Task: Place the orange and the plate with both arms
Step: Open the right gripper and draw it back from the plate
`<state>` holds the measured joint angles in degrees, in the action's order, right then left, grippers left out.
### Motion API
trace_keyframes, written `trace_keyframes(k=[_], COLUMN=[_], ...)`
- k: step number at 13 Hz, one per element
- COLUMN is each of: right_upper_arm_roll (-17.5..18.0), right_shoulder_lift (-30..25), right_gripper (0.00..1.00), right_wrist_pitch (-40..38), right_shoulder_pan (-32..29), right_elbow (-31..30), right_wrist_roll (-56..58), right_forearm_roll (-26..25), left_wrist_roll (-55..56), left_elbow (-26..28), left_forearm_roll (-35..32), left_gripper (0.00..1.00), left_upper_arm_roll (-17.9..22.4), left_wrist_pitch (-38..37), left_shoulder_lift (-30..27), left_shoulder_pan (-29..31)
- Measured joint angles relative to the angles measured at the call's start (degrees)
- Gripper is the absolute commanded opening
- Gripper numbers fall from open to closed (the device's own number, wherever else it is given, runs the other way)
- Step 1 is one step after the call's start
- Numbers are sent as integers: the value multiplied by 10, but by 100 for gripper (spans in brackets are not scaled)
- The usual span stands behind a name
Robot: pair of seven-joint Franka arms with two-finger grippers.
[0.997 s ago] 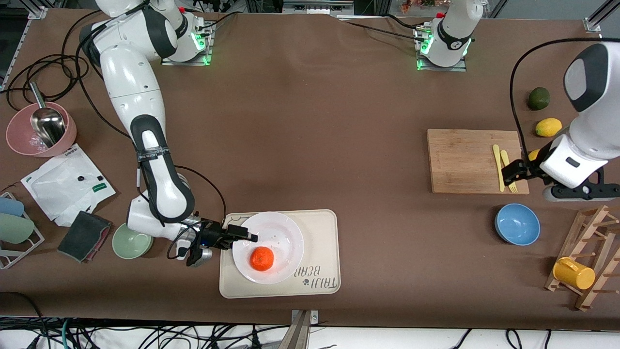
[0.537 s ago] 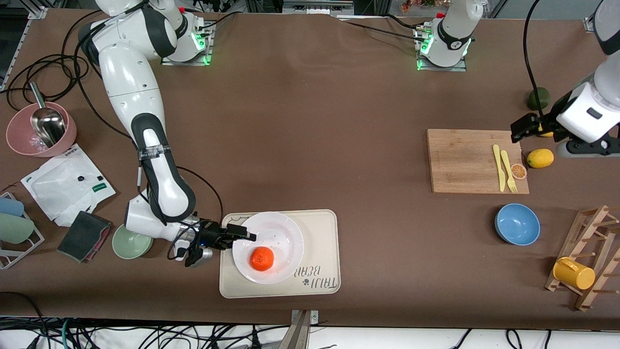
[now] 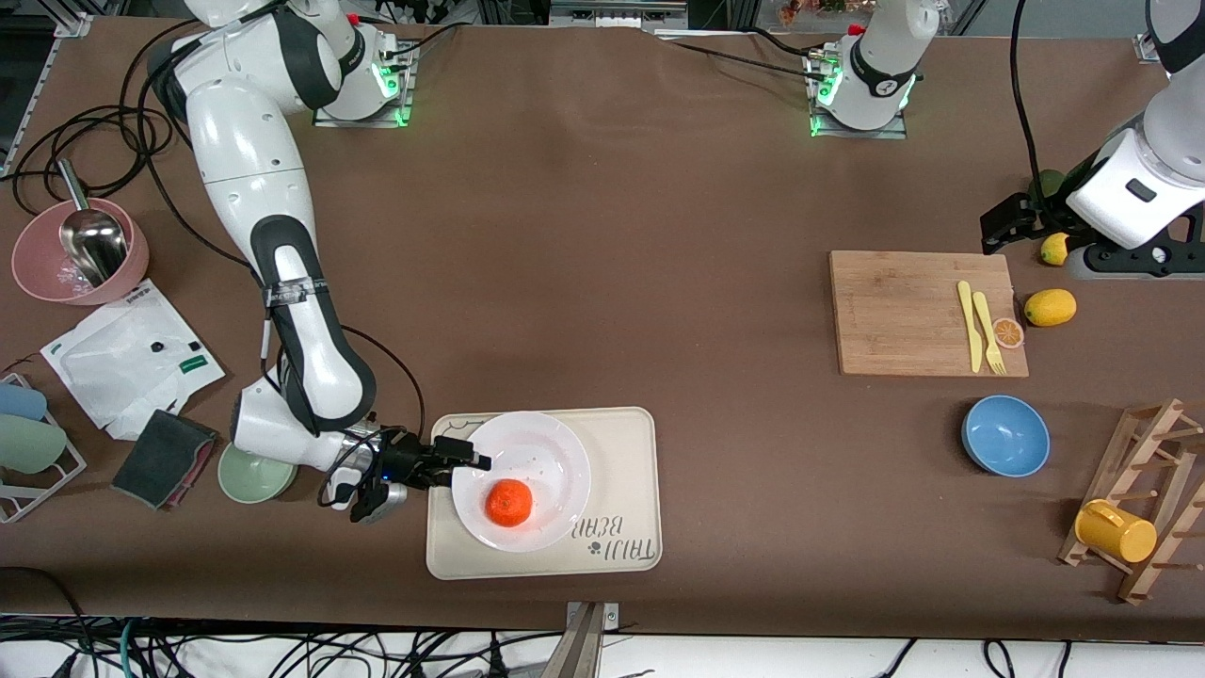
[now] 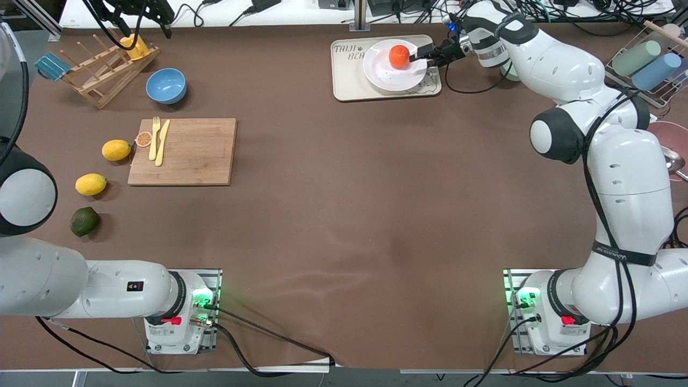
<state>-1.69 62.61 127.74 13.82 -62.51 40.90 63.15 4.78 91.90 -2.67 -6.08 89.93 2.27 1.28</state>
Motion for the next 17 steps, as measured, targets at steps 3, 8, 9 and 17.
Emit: trace_keyframes(k=[3, 8, 9, 17], right_upper_arm_roll=[0, -15, -26, -103], right_shoulder_lift=[-14, -37, -43, -103], right_gripper=[100, 100, 100, 100], right_wrist_pitch=[-11, -50, -73, -245], right_shoulder_pan=[0, 0, -1, -1], right_elbow=[0, 0, 0, 1], right_wrist_roll=[-3, -4, -5, -5], right_forearm_roll=[-47, -145, -164, -297], left_wrist_roll=[0, 0, 0, 10], left_elbow=[2, 6, 6, 5], left_forearm_roll=[0, 0, 0, 0], left_gripper=[100, 100, 100, 100], left_upper_arm_roll=[-2, -3, -3, -5], left_wrist_pitch=[29, 101, 112, 131], left_shoulder_lift=[13, 60, 66, 77], left_shoulder_pan=[-1, -2, -4, -5])
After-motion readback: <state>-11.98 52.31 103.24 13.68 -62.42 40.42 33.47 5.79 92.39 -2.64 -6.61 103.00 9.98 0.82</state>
